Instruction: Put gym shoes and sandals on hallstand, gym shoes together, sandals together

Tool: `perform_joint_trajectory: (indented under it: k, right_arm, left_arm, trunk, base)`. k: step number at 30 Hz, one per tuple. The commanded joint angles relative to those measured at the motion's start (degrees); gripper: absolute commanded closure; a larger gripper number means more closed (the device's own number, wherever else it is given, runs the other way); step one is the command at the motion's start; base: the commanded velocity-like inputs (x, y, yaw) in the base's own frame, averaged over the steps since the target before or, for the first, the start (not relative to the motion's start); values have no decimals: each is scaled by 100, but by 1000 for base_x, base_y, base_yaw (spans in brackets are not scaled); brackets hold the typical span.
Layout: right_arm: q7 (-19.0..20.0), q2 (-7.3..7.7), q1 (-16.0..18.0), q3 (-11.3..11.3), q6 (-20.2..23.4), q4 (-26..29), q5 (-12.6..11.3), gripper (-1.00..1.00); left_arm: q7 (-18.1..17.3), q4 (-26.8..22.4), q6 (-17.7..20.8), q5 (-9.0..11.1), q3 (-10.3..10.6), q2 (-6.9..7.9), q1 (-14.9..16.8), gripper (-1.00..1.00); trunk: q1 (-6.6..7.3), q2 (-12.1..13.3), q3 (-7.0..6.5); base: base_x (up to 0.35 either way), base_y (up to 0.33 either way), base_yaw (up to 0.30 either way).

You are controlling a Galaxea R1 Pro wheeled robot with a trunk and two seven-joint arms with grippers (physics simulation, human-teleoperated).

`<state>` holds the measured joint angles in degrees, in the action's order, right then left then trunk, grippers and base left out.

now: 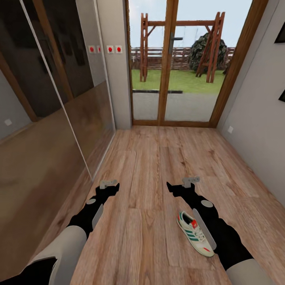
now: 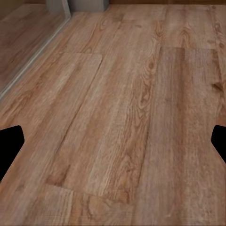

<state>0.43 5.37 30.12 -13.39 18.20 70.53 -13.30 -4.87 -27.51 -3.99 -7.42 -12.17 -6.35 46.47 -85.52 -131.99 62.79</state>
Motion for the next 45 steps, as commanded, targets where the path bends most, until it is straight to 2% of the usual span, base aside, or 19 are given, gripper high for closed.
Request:
perform_joint_trajectory:
  k: [1, 23, 32, 45]
  right_arm:
    - [1, 7, 3, -6, 26, 17, -27, -100]
    - [1, 17, 3, -14, 25, 75, -24, -100]
    - [1, 17, 3, -14, 25, 75, -24, -100]
    - [1, 34, 3, -9, 25, 79, -26, -100]
  left_arm:
    - [-40, -13, -21, -60, -51, -7, 4, -100]
    - [-33, -123, -1, -57, -49, -14, 2, -100]
    - [-15, -123, 6, -58, -42, -16, 2, -100]
    - [-18, -123, 14, -58, -42, -21, 2, -100]
  trunk:
    - [0, -2, 5]
    - [0, -2, 5]
    - [0, -2, 5]
    - [0, -2, 5]
  base:
    - [110, 69, 0]
    - [238, 150, 0]
    - [304, 33, 0]
    - [67, 0, 0]
